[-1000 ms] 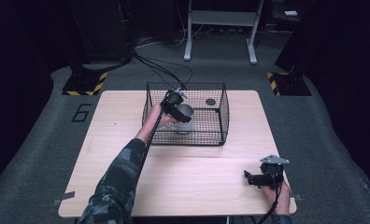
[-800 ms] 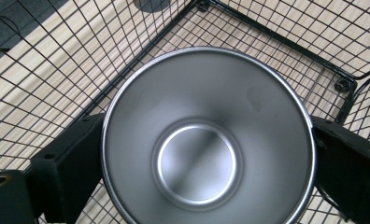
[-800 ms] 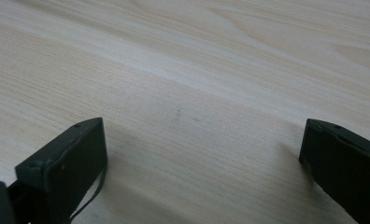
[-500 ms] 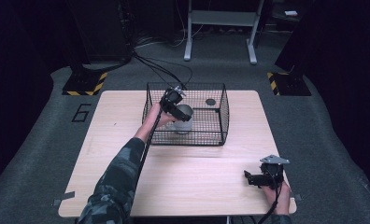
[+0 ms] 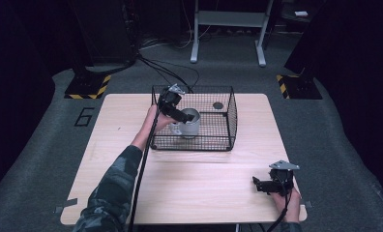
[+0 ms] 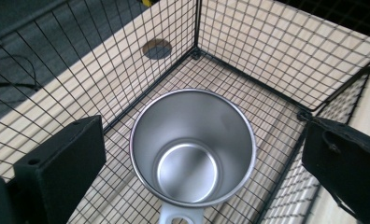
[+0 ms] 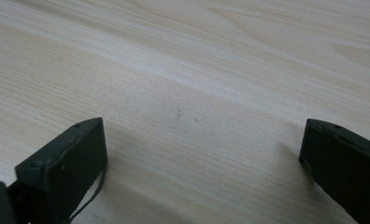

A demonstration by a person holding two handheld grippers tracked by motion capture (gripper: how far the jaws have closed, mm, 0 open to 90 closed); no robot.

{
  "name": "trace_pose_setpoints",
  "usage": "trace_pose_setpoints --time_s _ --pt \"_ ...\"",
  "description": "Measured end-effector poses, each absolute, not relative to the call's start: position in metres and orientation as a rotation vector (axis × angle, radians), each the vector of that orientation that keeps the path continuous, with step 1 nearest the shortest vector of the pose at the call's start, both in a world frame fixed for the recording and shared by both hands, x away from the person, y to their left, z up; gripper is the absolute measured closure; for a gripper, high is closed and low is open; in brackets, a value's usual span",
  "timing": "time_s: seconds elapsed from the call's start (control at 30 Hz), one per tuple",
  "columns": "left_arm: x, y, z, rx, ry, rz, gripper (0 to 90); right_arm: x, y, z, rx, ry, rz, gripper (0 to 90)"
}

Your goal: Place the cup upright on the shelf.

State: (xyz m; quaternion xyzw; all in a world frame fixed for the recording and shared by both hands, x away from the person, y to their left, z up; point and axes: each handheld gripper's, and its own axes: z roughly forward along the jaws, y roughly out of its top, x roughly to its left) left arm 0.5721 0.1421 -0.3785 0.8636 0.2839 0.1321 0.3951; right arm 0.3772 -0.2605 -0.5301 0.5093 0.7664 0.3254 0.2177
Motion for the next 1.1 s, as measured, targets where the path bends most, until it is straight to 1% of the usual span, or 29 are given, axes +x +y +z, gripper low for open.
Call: trace_pose_setpoints --time_s 0.37,0.53,0.63,0.67,0.83,1.1 --pt "0.525 0.155 -0.352 2.17 0.623 0.393 0.0 0.378 -0.261 -0.53 1.404 2.123 0.9 0.4" --pt "0.504 0.161 -0.347 2.165 0.599 0.405 0.0 0.377 -0.261 -0.53 1.409 2.122 0.901 0.4" --pt "0.491 0.166 -0.346 2.154 0.594 0.394 0.0 0.378 -0.261 -0.53 1.404 2.123 0.9 0.4" --pt "0.487 0.168 -0.346 2.159 0.578 0.415 0.0 0.378 -0.261 -0.53 1.404 2.123 0.9 0.4" --pt "0.467 0.179 -0.348 2.144 0.574 0.425 0.0 0.378 -0.261 -0.53 1.403 2.124 0.9 0.4" --pt "0.435 0.198 -0.36 2.148 0.585 0.436 0.0 0.378 -0.261 -0.53 1.406 2.122 0.899 0.2"
